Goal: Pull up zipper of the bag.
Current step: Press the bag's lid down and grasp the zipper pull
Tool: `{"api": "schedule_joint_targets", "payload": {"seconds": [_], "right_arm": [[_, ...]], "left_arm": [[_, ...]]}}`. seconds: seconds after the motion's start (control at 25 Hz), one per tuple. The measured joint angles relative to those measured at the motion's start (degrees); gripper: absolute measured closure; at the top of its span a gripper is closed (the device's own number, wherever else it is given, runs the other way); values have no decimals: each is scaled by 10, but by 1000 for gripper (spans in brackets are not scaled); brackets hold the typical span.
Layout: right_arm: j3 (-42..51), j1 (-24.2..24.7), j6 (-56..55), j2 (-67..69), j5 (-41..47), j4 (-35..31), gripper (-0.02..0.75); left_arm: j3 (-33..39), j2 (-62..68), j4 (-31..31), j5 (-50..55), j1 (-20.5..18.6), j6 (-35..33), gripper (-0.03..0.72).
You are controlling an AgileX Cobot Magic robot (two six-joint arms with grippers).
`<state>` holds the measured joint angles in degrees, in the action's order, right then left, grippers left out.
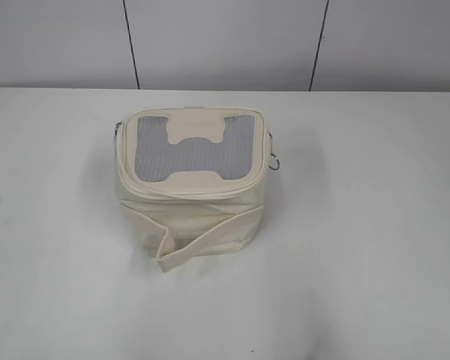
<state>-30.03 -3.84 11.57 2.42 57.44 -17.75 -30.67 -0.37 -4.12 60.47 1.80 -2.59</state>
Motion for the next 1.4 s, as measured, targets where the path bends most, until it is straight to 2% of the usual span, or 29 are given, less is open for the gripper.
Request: {"api": "schedule_joint_targets", "payload": {"seconds": [0.16, 0.32, 0.44, 0.52, 0.64, 0.84, 1.0, 1.2, 1.4], "right_arm": [[-29, 0, 184, 163, -56, -182, 359], [-87, 0, 331, 380, -96, -303, 363], [-164, -10, 447, 549, -97, -383, 363], [-239, -36, 475, 647, -97, -387, 363], [-363, -92, 486, 794, -75, -354, 363], [-576, -151, 487, 1002, 12, -327, 362], [-697, -171, 469, 1103, 44, -318, 362], [-786, -200, 461, 1170, 54, -305, 345], [-860, -221, 459, 1235, 58, -301, 302]], "left_arm": [[0, 0, -5, 0, 0, 0, 462], [0, 0, -16, 0, 0, 0, 462], [0, 0, -19, 0, 0, 0, 462], [0, 0, -19, 0, 0, 0, 462], [0, 1, -20, 0, 0, 0, 462], [0, 48, -39, 0, 0, 0, 462], [-1, 105, -101, -10, 0, -10, 458], [-1, 177, -238, -49, 2, -84, 447], [-2, 266, -296, -148, 7, -142, 445]]}}
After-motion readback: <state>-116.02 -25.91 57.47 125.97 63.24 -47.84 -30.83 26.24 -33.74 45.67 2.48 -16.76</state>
